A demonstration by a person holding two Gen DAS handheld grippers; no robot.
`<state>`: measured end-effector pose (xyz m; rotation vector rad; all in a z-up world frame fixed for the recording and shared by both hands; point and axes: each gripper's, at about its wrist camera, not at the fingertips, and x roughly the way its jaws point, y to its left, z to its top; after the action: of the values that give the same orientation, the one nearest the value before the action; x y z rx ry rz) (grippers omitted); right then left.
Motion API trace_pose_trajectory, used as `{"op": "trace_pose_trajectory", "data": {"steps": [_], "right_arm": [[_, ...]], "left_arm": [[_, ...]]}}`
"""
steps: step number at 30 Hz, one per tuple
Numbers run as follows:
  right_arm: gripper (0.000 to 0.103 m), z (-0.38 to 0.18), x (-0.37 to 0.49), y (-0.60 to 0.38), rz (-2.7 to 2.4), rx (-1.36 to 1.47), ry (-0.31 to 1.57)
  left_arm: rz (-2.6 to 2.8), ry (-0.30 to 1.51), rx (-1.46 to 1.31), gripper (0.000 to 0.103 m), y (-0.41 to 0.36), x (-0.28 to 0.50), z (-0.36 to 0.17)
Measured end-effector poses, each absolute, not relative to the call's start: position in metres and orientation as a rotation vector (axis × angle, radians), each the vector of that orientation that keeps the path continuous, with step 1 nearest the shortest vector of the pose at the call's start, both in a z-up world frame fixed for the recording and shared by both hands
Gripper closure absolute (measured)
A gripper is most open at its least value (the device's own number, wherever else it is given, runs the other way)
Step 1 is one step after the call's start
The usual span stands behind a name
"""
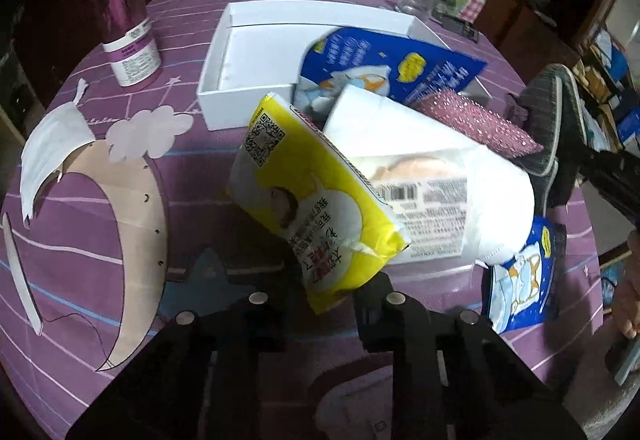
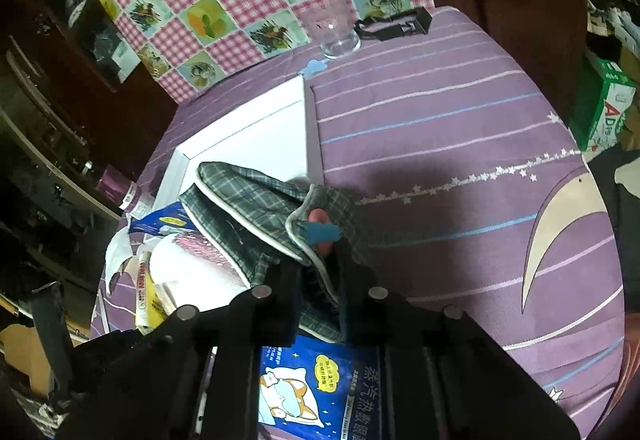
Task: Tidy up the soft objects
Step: 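Carry the yellow packet with the left tool while the right tool carries the plaid cloth into the box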
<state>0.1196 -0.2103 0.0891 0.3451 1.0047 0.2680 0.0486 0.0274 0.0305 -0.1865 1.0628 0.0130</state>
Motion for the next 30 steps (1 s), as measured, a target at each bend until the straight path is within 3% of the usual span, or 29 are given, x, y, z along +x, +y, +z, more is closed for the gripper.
{"op": "trace_pose_trajectory", "data": {"steps": [18, 30], "right_arm": [[0.092, 0.164, 0.139, -0.198, 0.294, 0.336, 1.005], [0.092, 0.186, 0.183, -0.191, 0.227, 0.401, 0.999]], "left_arm": [[0.213, 0.924, -0.208, 0.082, 0.068, 0.035, 0.129], [0.165, 0.876, -0.184, 0.082, 0.068, 0.087, 0.168]]}}
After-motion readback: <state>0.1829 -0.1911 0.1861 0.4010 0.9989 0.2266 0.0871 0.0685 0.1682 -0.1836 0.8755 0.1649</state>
